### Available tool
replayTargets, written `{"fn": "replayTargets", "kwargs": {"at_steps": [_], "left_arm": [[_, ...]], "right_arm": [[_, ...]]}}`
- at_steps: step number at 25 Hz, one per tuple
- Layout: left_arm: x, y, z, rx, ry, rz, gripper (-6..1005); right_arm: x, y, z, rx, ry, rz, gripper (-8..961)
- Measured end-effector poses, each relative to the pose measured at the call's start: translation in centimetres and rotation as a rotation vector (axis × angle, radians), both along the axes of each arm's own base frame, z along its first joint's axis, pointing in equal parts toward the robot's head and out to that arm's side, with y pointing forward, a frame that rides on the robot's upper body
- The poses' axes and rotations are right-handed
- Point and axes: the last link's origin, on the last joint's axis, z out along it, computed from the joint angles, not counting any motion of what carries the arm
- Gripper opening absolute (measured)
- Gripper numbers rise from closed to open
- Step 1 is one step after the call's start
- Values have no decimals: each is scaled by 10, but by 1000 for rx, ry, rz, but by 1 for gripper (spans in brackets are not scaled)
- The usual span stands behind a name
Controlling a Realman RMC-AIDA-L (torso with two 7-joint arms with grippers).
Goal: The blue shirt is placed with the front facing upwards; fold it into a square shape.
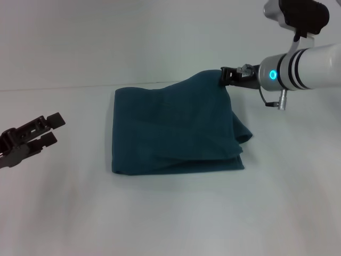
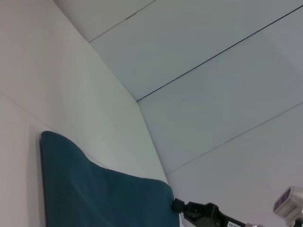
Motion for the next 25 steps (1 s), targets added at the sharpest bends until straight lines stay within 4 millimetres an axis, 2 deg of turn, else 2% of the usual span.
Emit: {"fn": "replayTargets", "kwargs": {"at_steps": [7,17,25], "left_arm": [[0,0,0,0,-3,-2,937],[3,2,0,-2,-5,-9,937],[3,2,-2,-8,-11,-6,937]], "right_arm": [[-9,6,1,22,-42,46,5],[2,9,3,46,-110,40,5],[2,12,3,71,-137,51,6]]}}
